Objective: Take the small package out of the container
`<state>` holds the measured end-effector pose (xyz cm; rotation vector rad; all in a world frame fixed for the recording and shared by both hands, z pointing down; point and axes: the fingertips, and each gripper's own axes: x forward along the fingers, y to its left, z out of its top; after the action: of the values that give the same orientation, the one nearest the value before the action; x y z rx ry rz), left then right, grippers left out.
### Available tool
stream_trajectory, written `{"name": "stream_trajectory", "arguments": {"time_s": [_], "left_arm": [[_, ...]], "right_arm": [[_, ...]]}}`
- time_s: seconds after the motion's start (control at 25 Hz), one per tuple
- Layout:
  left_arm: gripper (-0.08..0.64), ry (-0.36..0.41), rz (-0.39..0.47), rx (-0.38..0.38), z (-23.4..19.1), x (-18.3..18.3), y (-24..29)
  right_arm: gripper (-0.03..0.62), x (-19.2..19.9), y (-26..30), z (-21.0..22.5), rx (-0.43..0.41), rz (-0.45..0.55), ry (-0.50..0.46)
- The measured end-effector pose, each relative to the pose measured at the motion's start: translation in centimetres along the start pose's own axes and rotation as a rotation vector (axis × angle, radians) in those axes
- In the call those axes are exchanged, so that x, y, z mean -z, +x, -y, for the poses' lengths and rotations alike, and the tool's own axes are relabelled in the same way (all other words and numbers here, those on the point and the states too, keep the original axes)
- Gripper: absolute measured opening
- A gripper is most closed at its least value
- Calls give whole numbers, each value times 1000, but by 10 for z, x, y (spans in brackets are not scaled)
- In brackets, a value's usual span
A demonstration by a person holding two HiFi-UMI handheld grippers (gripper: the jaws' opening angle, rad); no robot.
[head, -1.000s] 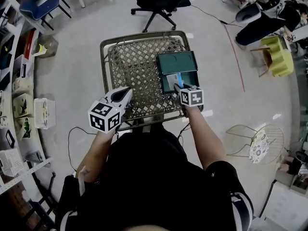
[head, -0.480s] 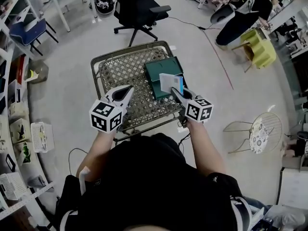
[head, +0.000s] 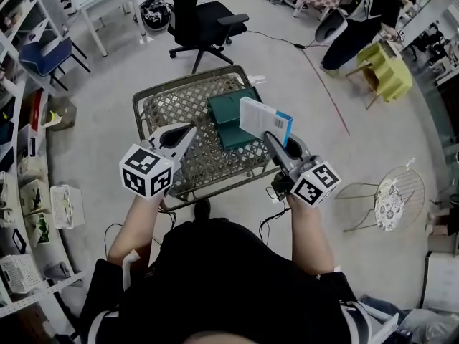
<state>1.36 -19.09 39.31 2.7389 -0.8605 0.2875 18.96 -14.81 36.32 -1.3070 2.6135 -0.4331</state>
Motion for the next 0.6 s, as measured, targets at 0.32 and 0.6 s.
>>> {"name": "stream_trajectory", "arguments": {"time_s": [0.32, 0.6], "left_arm": [[5, 9, 58, -17, 32, -28, -34], [6, 34, 92, -115, 22, -35, -38]], "right_arm": [[97, -63, -72, -11, 64, 167, -86], [92, -75, -87, -6, 113, 216, -145]]}}
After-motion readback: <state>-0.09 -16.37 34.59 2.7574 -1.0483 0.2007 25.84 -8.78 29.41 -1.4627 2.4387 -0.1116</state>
